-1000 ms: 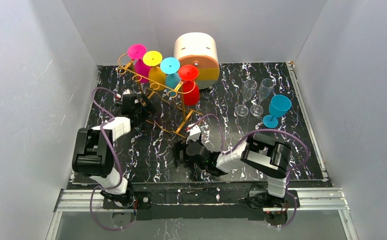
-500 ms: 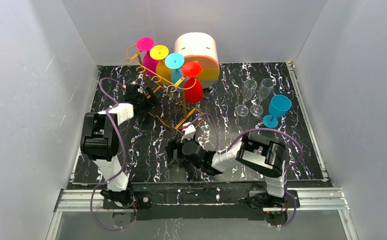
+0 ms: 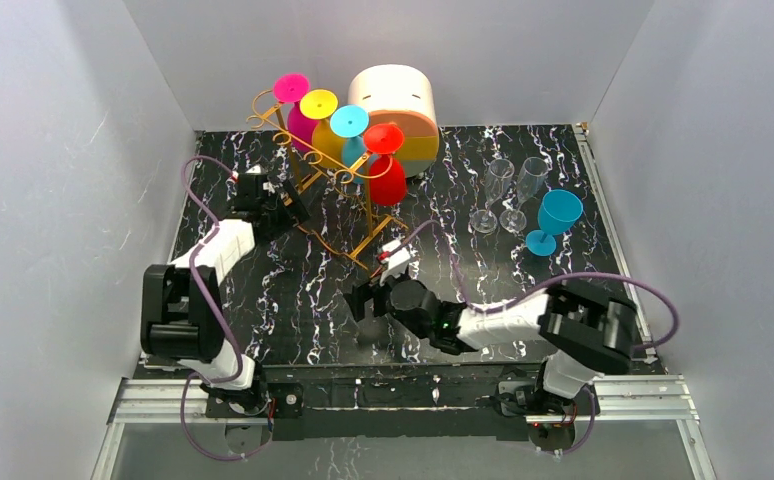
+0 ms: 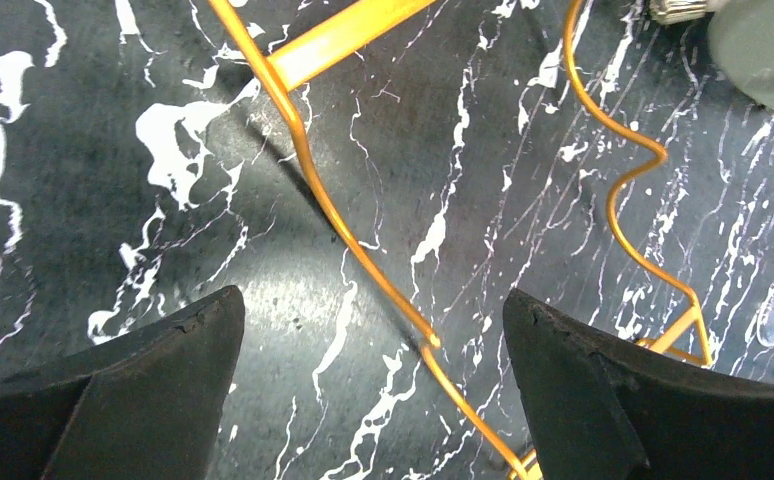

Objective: Take the wine glass off the wine glass rack
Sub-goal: Move the wine rack to the center of the board, then pick up the wine glass from the wine rack.

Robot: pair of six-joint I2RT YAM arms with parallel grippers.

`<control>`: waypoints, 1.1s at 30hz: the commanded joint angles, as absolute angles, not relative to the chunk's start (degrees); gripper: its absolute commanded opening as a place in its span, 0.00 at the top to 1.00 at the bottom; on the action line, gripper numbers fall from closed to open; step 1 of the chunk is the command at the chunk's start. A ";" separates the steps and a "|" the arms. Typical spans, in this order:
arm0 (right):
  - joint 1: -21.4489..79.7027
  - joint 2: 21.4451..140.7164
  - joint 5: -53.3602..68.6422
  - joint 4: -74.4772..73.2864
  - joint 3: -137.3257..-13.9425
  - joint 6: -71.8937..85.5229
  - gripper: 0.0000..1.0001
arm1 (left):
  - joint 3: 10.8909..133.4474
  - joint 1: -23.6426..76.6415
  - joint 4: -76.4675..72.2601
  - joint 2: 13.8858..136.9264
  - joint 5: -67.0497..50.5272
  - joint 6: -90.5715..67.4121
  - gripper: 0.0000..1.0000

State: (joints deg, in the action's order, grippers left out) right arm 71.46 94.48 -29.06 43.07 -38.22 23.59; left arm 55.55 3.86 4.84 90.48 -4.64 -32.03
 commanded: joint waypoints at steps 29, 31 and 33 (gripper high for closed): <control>33.20 76.99 -1.99 -29.36 -90.43 35.66 0.01 | 45.10 3.45 35.49 49.65 -4.49 -29.91 0.02; 30.62 79.80 6.35 -26.53 -92.69 39.76 0.01 | 46.55 3.49 37.00 49.24 -2.76 -28.38 0.02; 29.51 82.57 11.16 -23.29 -94.35 42.38 0.01 | 47.62 3.43 37.04 49.26 -1.94 -28.00 0.02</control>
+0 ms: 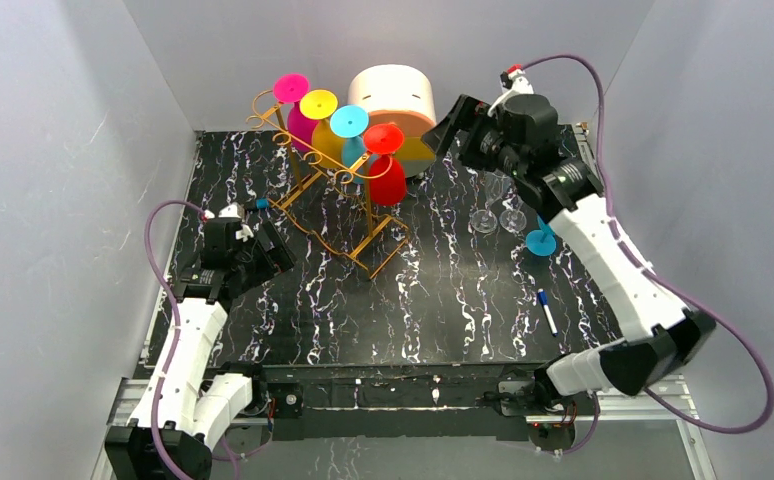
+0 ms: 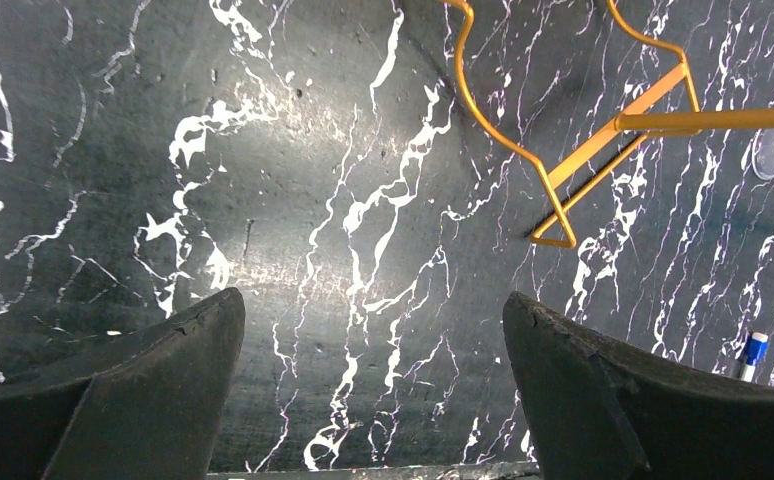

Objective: Take the wine glass off the wine glass rack
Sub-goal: Pick up the wine glass from the wine rack.

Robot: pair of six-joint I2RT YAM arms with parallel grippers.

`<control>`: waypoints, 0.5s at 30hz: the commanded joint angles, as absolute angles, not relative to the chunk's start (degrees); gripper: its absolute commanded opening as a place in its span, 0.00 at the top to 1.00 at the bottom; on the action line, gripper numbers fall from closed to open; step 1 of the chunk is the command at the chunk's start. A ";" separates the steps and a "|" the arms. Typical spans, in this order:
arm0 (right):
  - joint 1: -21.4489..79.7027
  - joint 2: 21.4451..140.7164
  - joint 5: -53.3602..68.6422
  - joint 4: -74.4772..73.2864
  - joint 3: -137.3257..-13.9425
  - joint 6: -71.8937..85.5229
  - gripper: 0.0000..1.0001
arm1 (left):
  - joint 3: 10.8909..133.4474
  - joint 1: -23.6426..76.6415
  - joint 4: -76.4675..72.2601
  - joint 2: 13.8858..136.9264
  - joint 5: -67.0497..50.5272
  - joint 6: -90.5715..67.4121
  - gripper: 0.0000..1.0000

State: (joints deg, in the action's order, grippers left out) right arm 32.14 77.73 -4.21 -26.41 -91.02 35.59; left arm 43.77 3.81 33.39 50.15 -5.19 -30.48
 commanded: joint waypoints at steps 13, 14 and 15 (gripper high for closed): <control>28.46 94.57 23.38 -16.06 -101.82 50.72 0.22 | 43.89 3.45 33.64 47.64 -8.54 -27.64 0.02; 28.41 94.83 23.16 -16.08 -101.72 50.71 0.25 | 43.60 3.50 33.60 47.37 -8.75 -27.76 0.02; 28.35 95.10 23.04 -16.07 -101.63 50.78 0.29 | 43.41 3.46 33.60 47.23 -8.82 -27.77 0.02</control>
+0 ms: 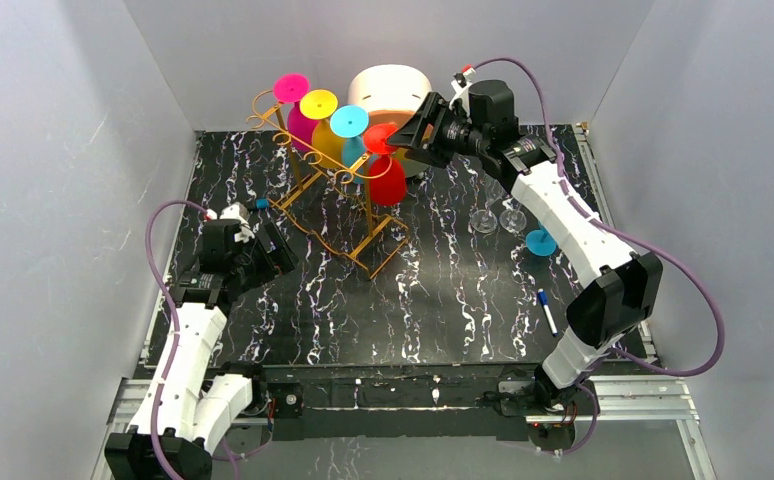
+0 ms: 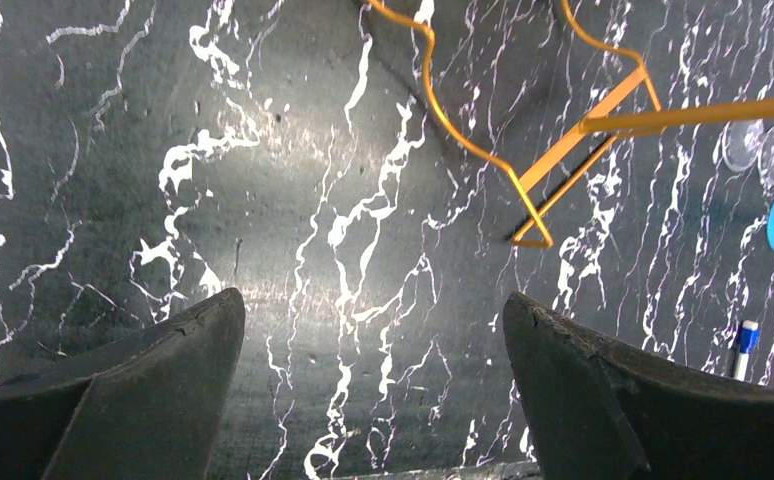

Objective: Take the wine glass off the wine glass rack
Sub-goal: Pick up the wine glass from the wine rack.

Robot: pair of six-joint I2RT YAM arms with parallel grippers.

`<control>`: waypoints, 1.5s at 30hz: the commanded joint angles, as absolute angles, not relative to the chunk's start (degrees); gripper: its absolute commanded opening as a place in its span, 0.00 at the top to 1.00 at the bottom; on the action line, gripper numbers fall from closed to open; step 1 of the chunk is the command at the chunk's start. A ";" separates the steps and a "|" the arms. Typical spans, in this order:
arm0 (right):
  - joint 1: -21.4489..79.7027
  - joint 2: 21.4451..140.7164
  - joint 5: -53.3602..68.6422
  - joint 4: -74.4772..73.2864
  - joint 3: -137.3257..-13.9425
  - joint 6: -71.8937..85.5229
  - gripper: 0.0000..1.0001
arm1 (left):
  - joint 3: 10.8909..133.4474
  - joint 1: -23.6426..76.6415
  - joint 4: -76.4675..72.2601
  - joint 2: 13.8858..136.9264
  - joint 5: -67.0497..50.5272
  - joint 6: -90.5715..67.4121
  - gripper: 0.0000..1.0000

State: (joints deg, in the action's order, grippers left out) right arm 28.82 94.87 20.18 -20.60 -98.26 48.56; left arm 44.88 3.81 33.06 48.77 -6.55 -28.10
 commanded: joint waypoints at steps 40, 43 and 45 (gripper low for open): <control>27.54 88.80 11.33 3.12 -91.63 63.36 0.99 | 50.75 3.43 30.66 50.42 -19.75 -28.87 0.02; 27.51 88.23 10.85 3.79 -91.29 63.37 0.99 | 51.33 3.43 30.14 50.61 -20.75 -30.20 0.02; 27.51 87.63 10.36 4.30 -90.94 63.33 0.99 | 51.86 3.43 29.97 50.70 -20.95 -32.01 0.02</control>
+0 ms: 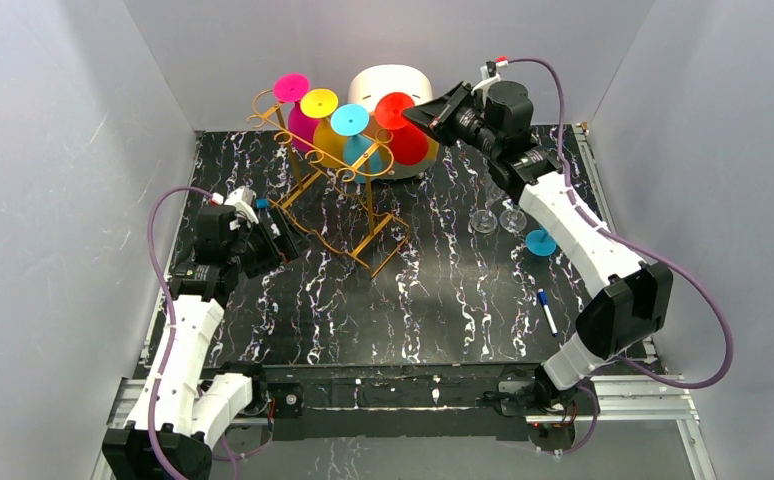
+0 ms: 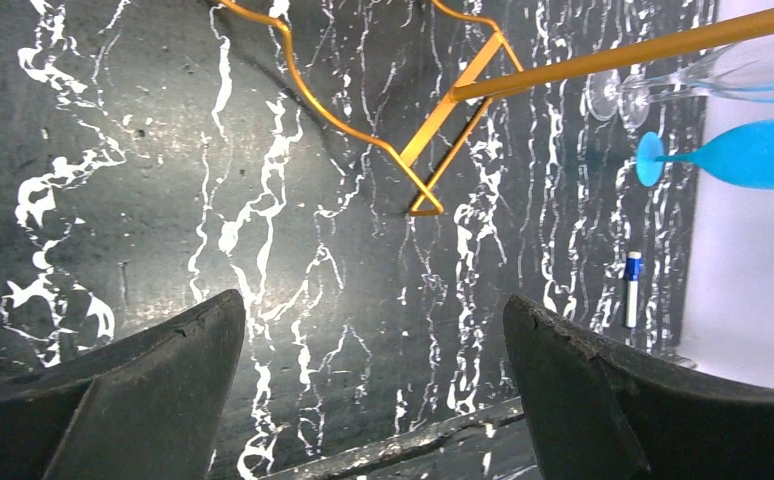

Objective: Take the wine glass off the wine glass rack
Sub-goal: Pick up the wine glass from the wine rack.

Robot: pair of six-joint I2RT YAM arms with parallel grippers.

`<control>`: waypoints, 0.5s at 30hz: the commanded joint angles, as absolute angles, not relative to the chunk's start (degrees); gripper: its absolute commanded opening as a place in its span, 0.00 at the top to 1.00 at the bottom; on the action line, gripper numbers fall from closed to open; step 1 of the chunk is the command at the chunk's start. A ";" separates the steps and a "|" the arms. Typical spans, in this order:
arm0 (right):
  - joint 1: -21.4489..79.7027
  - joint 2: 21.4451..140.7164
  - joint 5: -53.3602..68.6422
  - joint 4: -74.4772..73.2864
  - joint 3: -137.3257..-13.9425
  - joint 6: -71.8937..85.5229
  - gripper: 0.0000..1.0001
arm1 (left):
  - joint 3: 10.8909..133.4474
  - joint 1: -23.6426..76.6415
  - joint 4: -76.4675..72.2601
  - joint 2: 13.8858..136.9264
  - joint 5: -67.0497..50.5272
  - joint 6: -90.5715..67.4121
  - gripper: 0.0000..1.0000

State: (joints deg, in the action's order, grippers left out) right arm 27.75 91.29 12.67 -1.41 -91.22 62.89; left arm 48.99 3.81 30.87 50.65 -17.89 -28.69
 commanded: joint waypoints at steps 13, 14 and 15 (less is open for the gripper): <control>27.51 74.61 9.19 -1.50 -84.29 48.97 0.99 | 52.55 3.87 30.05 50.04 -23.32 -33.94 0.02; 27.51 73.29 10.18 -2.32 -82.93 48.44 0.99 | 52.90 4.33 30.06 50.45 -23.46 -32.87 0.02; 27.47 71.81 11.40 -2.82 -81.34 48.21 0.99 | 53.17 4.68 30.11 50.59 -23.24 -31.78 0.02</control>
State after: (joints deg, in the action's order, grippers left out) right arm 27.70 77.84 8.71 -1.15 -85.34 52.95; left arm 49.95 3.88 29.82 50.24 -21.61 -34.68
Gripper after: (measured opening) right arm 0.079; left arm 0.983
